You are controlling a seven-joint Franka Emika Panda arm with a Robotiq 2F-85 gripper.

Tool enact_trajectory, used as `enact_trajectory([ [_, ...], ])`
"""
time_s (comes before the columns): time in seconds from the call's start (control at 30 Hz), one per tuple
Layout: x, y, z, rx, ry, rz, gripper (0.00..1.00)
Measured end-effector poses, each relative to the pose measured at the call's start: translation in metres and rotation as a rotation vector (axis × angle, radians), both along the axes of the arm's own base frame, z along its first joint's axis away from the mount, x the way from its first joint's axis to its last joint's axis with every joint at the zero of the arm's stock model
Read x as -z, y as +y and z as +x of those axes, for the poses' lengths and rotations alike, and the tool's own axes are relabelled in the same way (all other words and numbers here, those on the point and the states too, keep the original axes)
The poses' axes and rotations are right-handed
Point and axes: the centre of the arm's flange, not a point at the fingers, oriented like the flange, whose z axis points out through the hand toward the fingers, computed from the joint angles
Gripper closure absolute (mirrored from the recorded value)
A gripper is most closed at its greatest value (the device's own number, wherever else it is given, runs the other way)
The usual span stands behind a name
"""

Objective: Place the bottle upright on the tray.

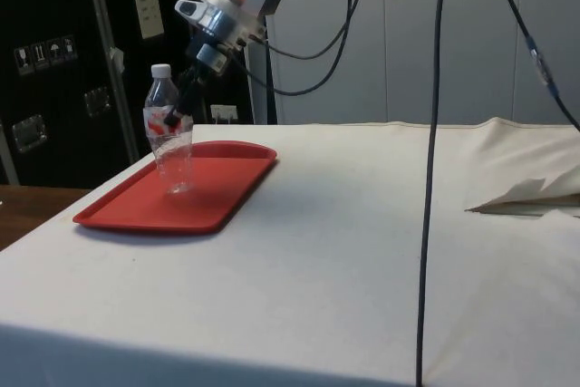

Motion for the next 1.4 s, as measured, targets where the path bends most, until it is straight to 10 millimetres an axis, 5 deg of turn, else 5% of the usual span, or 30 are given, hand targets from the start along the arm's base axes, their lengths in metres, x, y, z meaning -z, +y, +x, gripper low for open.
enact_trajectory([
  [1.4, 0.0023, -0.0006, 0.01, -0.022, -0.023, -0.077, 0.67],
])
